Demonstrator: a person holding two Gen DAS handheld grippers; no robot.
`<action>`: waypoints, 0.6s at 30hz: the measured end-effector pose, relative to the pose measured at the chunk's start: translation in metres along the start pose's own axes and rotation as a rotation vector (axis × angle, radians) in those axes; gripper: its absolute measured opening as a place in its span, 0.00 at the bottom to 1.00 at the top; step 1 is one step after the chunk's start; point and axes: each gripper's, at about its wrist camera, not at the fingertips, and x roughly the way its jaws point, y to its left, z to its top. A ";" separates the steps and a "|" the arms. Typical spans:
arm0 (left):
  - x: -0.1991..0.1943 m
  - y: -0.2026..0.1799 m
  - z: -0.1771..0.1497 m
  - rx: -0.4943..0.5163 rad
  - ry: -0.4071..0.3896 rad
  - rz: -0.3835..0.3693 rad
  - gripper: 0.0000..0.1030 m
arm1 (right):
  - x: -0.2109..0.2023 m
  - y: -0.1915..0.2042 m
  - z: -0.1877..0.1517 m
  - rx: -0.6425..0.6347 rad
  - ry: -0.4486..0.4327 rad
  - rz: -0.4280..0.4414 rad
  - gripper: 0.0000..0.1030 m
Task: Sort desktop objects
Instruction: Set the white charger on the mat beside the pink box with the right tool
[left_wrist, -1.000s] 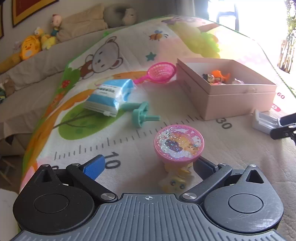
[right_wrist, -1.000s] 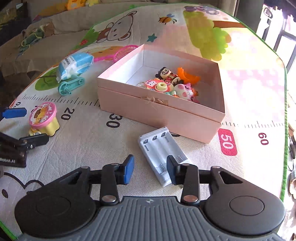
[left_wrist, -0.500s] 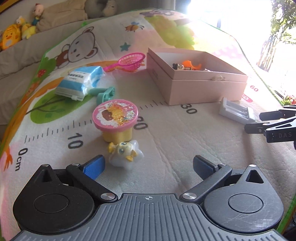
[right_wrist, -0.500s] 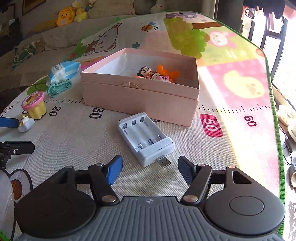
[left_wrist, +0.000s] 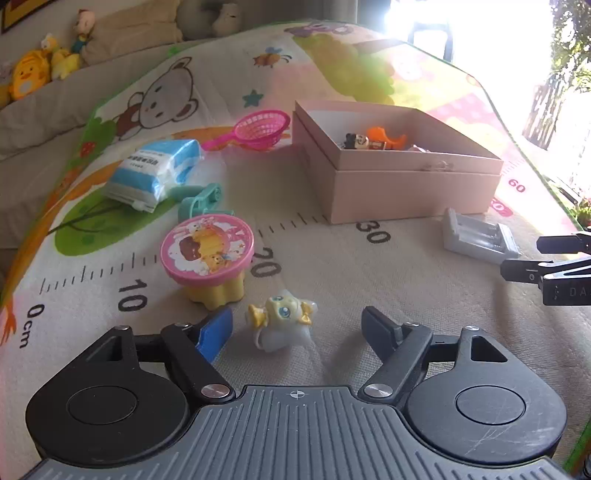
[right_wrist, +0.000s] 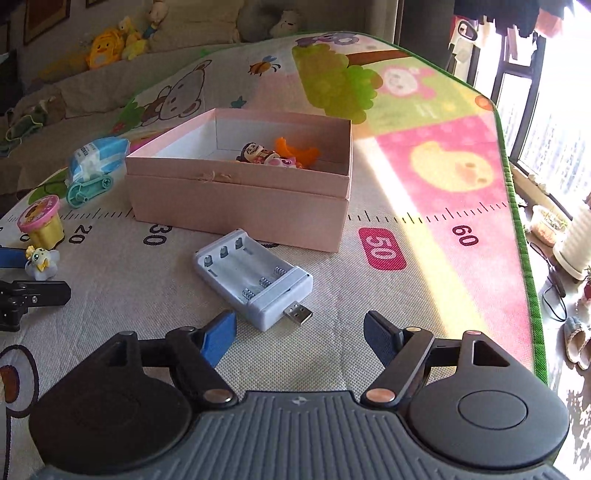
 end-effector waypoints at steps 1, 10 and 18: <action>0.000 0.000 0.001 -0.004 -0.003 0.009 0.68 | 0.000 0.002 0.001 0.009 -0.001 0.012 0.75; -0.006 -0.005 -0.002 0.013 -0.003 -0.014 0.50 | 0.016 0.011 0.014 -0.116 -0.003 -0.071 0.75; -0.006 -0.008 -0.004 0.014 -0.005 -0.020 0.57 | 0.008 -0.011 0.018 -0.030 -0.031 -0.113 0.79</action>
